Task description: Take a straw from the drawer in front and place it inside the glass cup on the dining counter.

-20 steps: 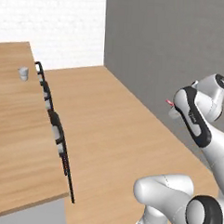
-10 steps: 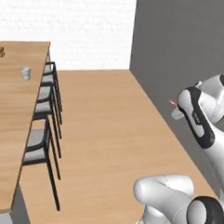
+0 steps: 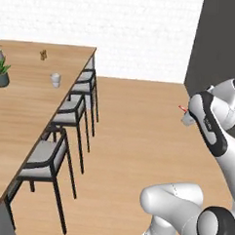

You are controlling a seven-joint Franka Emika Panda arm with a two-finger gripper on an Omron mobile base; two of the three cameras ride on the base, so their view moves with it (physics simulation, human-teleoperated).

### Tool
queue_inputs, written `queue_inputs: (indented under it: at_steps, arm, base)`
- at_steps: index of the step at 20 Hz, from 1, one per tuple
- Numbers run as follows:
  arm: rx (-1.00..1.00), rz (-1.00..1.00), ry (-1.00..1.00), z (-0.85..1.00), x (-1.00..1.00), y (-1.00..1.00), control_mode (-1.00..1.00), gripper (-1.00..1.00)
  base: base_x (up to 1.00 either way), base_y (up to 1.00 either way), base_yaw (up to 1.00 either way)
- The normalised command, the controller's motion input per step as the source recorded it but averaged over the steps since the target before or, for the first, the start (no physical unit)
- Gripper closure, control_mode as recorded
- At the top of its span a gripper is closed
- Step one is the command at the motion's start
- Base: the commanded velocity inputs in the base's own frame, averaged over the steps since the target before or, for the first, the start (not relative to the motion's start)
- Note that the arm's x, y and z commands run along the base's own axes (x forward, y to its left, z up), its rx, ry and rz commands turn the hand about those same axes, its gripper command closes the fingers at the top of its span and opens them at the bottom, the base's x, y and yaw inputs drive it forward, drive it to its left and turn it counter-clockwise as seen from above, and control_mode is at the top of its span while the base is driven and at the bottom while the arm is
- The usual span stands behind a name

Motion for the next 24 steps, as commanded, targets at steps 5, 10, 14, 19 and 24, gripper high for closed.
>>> queue_inputs:
  at_steps: [5, 10, 14, 19, 24]
  arm:
    - [0.0, 0.0, 0.0, 0.0, 0.0, 0.0, 1.0, 1.0]
    - [0.0, 0.0, 0.0, 0.0, 0.0, 0.0, 1.0, 1.0]
    - [0.0, 0.0, 0.0, 0.0, 0.0, 0.0, 1.0, 1.0]
    - [0.0, 0.0, 0.0, 0.0, 0.0, 0.0, 1.0, 1.0]
    - [0.0, 0.0, 0.0, 0.0, 0.0, 0.0, 1.0, 1.0]
  base:
    - [0.73, -0.63, 0.48]
    - [0.73, -0.64, 0.47]
    - [0.73, -0.68, 0.46]
    - [0.71, -0.68, 0.47]
    - [0.53, -0.72, 0.48]
